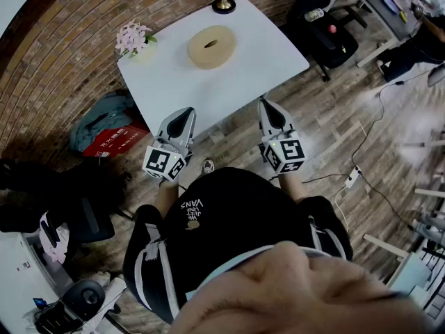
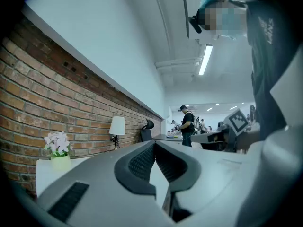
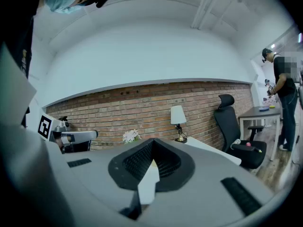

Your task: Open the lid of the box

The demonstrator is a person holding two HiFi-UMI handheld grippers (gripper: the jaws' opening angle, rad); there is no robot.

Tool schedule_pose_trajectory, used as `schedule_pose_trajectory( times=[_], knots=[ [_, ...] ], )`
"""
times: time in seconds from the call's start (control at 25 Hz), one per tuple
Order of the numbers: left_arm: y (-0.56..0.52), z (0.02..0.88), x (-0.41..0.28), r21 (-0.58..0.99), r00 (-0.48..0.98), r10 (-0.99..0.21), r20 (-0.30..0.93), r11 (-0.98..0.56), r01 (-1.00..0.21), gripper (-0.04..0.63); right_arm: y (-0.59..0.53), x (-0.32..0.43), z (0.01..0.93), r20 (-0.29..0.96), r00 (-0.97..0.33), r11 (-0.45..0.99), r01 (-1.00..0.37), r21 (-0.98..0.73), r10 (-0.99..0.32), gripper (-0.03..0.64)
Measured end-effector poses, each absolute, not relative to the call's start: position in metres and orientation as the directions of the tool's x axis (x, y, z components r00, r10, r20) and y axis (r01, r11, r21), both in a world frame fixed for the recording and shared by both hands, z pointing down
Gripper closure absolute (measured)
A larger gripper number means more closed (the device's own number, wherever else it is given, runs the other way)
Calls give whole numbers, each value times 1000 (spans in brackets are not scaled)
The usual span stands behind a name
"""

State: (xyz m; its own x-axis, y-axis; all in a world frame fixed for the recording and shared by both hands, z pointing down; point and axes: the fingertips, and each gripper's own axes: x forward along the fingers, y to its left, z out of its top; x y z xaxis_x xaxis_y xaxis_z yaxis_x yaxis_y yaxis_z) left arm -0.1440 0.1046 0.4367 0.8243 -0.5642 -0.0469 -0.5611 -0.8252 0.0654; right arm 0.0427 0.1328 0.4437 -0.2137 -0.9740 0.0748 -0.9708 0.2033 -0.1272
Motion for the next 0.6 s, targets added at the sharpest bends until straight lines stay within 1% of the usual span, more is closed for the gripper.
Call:
schedule_pose_trajectory(
  times=[0.12, 0.28, 0.44, 0.6],
  knots=[
    [107, 435, -143, 38, 796, -603, -53, -798, -602, 586, 139, 45, 445, 72, -225, 215, -968, -128, -972, 618],
    [112, 434, -140, 47, 760, -646, -74, -764, -644, 586, 145, 51, 447, 73, -244, 234, -964, -127, -967, 618],
    [120, 435, -131, 70, 740, -667, -86, -745, -664, 586, 149, 59, 448, 59, -273, 263, -955, -134, -960, 618],
    [124, 437, -121, 65, 731, -679, -71, -735, -675, 586, 149, 62, 448, 40, -309, 298, -940, -166, -950, 618]
  ],
)
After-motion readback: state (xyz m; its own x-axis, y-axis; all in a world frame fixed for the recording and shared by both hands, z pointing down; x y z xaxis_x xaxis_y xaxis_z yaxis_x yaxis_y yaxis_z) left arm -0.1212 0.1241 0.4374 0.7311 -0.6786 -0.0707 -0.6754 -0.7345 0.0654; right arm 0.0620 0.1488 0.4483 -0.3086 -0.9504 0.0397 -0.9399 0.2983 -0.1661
